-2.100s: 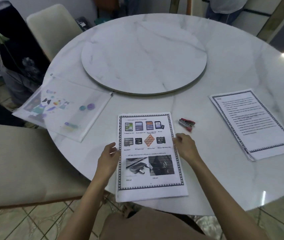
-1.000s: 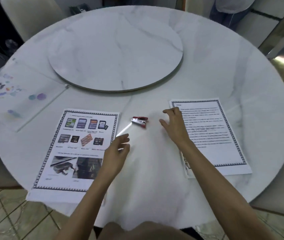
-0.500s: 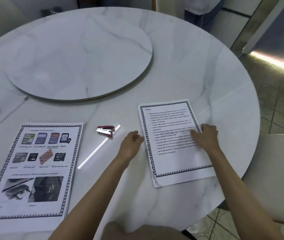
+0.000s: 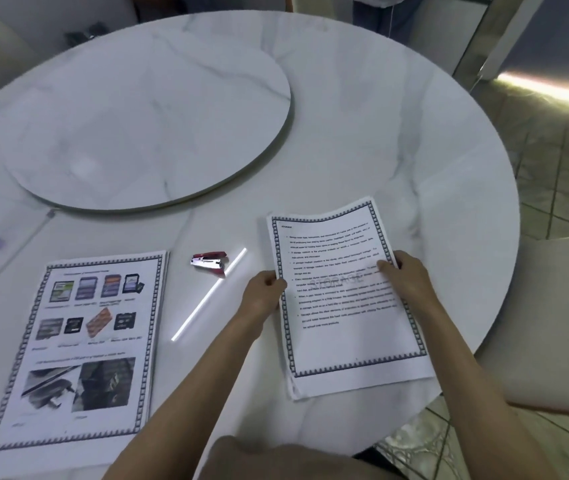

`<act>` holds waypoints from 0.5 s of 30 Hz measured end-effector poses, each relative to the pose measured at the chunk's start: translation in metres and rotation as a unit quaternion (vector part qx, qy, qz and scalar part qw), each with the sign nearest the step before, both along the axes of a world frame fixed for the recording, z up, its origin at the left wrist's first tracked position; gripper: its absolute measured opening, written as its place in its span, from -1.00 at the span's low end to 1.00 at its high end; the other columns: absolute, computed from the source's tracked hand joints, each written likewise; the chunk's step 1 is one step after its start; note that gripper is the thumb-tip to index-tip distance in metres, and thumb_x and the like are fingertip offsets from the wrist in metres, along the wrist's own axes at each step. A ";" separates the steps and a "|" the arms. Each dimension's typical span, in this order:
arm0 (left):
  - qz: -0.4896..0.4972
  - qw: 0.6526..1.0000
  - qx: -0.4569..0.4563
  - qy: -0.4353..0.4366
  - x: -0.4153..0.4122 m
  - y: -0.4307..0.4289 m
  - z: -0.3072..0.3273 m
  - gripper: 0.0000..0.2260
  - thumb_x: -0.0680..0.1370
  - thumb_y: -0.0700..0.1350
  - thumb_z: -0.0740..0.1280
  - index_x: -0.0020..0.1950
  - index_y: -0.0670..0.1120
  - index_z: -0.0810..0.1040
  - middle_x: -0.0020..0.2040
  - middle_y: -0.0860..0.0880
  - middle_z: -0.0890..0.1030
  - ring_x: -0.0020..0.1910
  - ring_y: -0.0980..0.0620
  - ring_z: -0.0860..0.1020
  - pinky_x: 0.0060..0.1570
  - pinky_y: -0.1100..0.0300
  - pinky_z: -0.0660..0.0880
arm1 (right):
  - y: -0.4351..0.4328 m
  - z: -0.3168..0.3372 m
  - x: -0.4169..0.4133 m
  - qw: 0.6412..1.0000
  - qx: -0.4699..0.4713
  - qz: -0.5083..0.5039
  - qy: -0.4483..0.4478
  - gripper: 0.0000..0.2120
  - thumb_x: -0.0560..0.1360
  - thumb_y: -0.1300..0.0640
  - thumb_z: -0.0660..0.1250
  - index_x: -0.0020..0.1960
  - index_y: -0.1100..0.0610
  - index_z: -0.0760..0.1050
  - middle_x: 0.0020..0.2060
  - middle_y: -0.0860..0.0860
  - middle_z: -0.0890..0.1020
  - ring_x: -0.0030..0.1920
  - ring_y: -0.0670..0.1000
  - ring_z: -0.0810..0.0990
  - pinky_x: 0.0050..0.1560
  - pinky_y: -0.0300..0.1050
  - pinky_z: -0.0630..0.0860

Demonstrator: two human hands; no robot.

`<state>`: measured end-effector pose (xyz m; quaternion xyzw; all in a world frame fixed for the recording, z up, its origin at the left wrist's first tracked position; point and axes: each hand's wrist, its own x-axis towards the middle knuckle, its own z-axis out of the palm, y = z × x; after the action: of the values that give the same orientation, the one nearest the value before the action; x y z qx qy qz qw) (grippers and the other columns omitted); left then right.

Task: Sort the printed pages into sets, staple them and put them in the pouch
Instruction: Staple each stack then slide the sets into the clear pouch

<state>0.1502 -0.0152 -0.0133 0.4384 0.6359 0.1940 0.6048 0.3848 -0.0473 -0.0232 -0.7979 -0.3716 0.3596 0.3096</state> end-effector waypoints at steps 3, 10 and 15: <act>0.013 1.000 0.014 0.002 -0.006 -0.010 0.004 -0.87 0.57 -0.18 0.19 -0.03 -0.12 0.53 -0.06 -0.11 0.62 -0.10 -0.07 0.55 0.08 -0.01 0.52 | -0.011 0.000 -0.007 0.999 0.030 0.002 0.042 -0.83 0.55 0.18 0.22 0.06 0.24 0.49 -0.05 0.14 0.62 0.01 0.18 0.59 0.02 0.00 0.51; 0.047 0.995 0.068 -0.051 -0.027 -0.026 0.012 -0.89 0.62 -0.12 0.15 0.09 -0.02 0.43 -0.08 0.12 0.53 -0.16 0.23 0.50 -0.30 0.36 0.46 | -0.036 0.003 -0.032 0.977 0.087 0.018 0.191 -0.82 0.56 0.20 0.24 0.13 0.09 0.51 0.05 0.03 0.64 0.06 0.04 0.63 0.11 0.00 0.56; 0.092 0.988 0.104 -0.069 -0.050 -0.027 0.014 -0.82 0.63 -0.11 0.14 0.21 0.02 0.41 0.00 0.14 0.53 -0.11 0.29 0.50 -0.24 0.44 0.43 | -0.042 0.009 -0.054 0.963 0.103 0.049 0.246 -0.81 0.55 0.20 0.24 0.15 0.08 0.51 0.08 0.01 0.64 0.07 -0.01 0.63 0.09 -0.11 0.58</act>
<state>0.1003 -0.0419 0.0008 0.4242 0.6067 0.3437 0.5778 0.3311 -0.0897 -0.0142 -0.6295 -0.3581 0.5193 0.4537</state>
